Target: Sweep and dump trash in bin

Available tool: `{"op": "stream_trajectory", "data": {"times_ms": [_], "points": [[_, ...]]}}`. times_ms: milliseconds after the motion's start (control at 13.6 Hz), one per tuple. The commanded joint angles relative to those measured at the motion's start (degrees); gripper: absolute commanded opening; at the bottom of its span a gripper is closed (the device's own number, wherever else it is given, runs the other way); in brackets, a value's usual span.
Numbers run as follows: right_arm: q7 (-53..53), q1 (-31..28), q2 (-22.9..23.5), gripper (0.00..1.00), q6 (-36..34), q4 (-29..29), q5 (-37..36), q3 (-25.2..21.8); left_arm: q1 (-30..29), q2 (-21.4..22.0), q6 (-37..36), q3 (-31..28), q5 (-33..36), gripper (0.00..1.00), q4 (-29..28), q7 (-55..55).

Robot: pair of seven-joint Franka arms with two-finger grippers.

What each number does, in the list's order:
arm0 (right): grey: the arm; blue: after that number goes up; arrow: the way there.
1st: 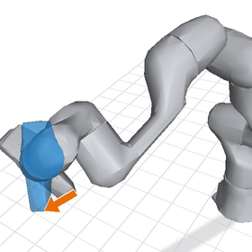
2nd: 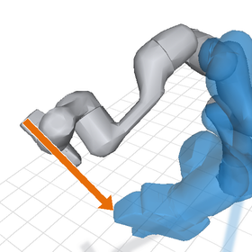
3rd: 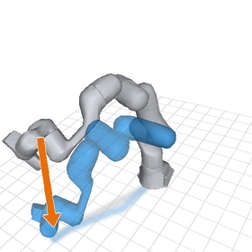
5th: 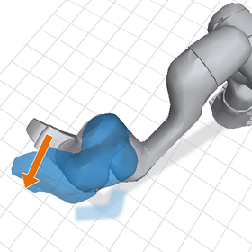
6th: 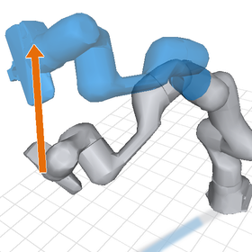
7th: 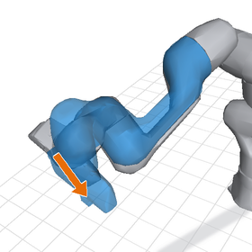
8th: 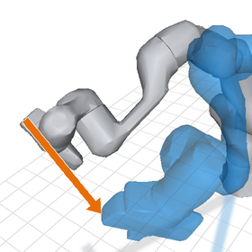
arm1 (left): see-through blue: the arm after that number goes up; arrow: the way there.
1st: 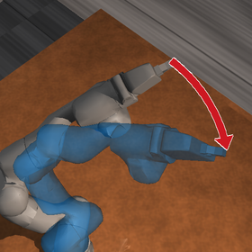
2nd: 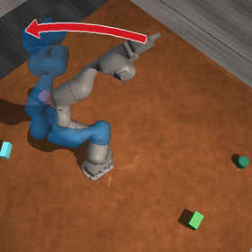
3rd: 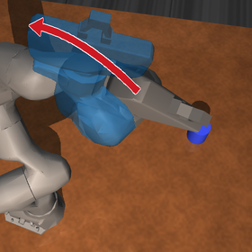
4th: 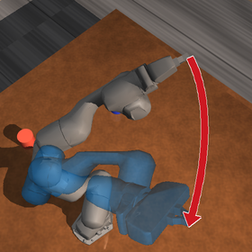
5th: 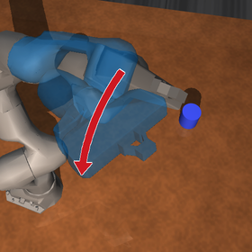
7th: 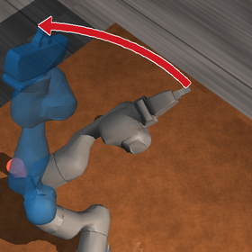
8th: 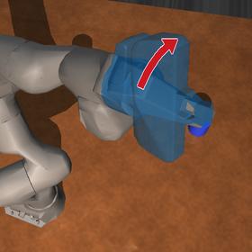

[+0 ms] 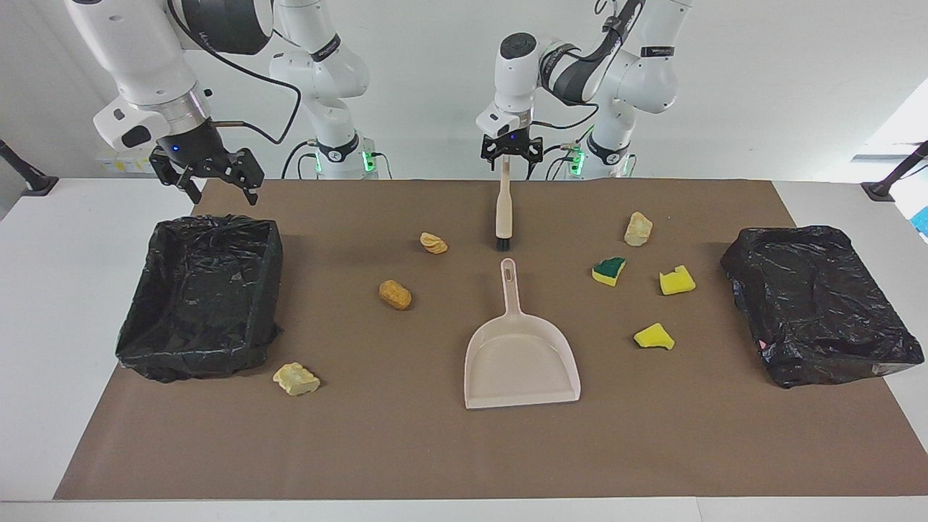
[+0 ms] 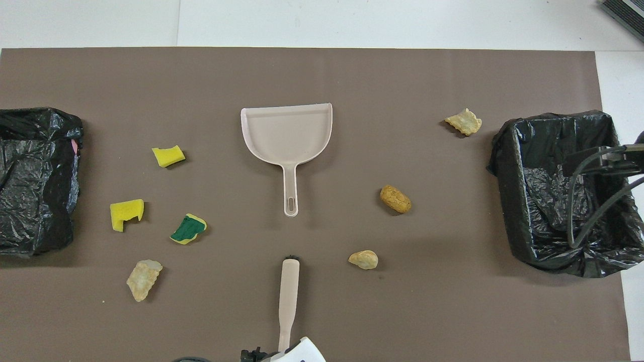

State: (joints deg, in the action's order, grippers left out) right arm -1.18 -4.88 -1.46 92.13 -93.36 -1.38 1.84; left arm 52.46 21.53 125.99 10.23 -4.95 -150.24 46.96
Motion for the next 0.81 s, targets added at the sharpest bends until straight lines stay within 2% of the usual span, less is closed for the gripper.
{"op": "stream_trajectory", "data": {"times_ms": [0,74,294,368,515,588,662,735], "points": [[1.4,0.0,-1.1,1.0,1.2,-1.7,0.2,0.3,4.5,-2.6,5.7,-1.1,-0.4,1.0,-1.9,5.2],[1.4,-0.1,-1.3,1.0,1.3,-2.9,0.8,0.3,4.5,-3.2,5.8,-1.1,-0.4,1.0,-1.8,5.3],[1.1,-0.1,-1.6,1.0,3.1,-4.6,0.8,0.3,4.4,-3.4,5.1,-1.2,-0.4,0.81,-1.8,5.5],[1.3,0.0,-1.5,1.0,3.3,-4.6,0.8,0.5,4.3,-3.5,5.1,-1.2,-0.5,0.66,-1.8,5.6],[1.4,0.0,-1.4,1.0,6.7,-4.6,0.9,2.3,3.9,-3.6,2.7,-1.3,-0.4,0.2,-1.3,5.5],[1.4,0.0,-1.4,1.0,7.2,-4.8,0.9,2.9,3.5,-3.9,0.4,-1.4,-0.4,0.09,-0.8,5.2],[1.4,0.0,-1.4,1.0,7.4,-4.8,0.9,3.2,2.9,-3.9,-1.2,-1.5,-0.4,0.03,-0.1,5.1],[1.4,0.0,-1.4,1.0,7.4,-4.8,0.9,3.2,1.6,-3.9,-2.1,-1.5,-0.4,0.02,0.5,5.0]]}}
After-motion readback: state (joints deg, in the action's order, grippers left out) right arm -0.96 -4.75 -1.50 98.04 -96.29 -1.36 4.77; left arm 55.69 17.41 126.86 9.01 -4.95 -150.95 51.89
